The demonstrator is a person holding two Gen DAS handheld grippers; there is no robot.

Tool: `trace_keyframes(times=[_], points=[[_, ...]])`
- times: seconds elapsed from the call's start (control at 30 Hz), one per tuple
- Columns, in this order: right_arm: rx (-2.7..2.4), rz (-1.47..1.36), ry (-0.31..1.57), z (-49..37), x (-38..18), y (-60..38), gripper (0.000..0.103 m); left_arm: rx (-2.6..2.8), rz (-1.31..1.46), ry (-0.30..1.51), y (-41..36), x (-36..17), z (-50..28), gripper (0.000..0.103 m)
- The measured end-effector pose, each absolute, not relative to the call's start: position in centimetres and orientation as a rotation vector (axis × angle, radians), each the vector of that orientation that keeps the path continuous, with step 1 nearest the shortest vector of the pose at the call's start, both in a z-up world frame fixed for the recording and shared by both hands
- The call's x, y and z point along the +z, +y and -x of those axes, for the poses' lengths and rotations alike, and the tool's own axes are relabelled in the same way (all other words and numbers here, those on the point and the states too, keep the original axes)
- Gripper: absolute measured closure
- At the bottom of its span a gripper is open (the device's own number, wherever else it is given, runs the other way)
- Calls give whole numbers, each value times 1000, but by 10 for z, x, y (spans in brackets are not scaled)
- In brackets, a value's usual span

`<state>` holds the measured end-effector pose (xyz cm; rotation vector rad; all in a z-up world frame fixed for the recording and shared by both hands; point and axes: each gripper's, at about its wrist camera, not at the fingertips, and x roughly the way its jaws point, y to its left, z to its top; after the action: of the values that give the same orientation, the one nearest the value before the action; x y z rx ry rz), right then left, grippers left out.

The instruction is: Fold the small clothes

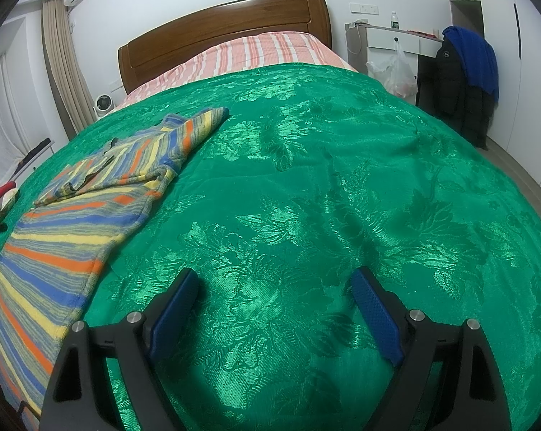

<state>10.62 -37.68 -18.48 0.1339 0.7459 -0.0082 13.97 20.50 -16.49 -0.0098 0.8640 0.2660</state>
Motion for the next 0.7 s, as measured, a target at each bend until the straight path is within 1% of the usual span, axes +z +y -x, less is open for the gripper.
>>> trace_keyframes(times=[0.03,0.07,0.1,0.13,0.33,0.7], points=[[-9,-134,745,-106,-185,-377,16,277,3,868,207,-170,-141,12],[-9,-134,744,-106,-185,-377,16,284,-2,874,210,-178,-139,6],[-10,-133,746,-106,-185,-377,16,283,7,863,214,-190,-136,3],[-10,-132,746,-106,-185,-377,16,281,24,840,216,-193,-132,1],[-23,-114,759,-107,-185,-375,16,280,45,795,219,-195,-130,0],[-29,-105,761,-107,-185,-374,16,270,61,784,222,-196,-129,0]])
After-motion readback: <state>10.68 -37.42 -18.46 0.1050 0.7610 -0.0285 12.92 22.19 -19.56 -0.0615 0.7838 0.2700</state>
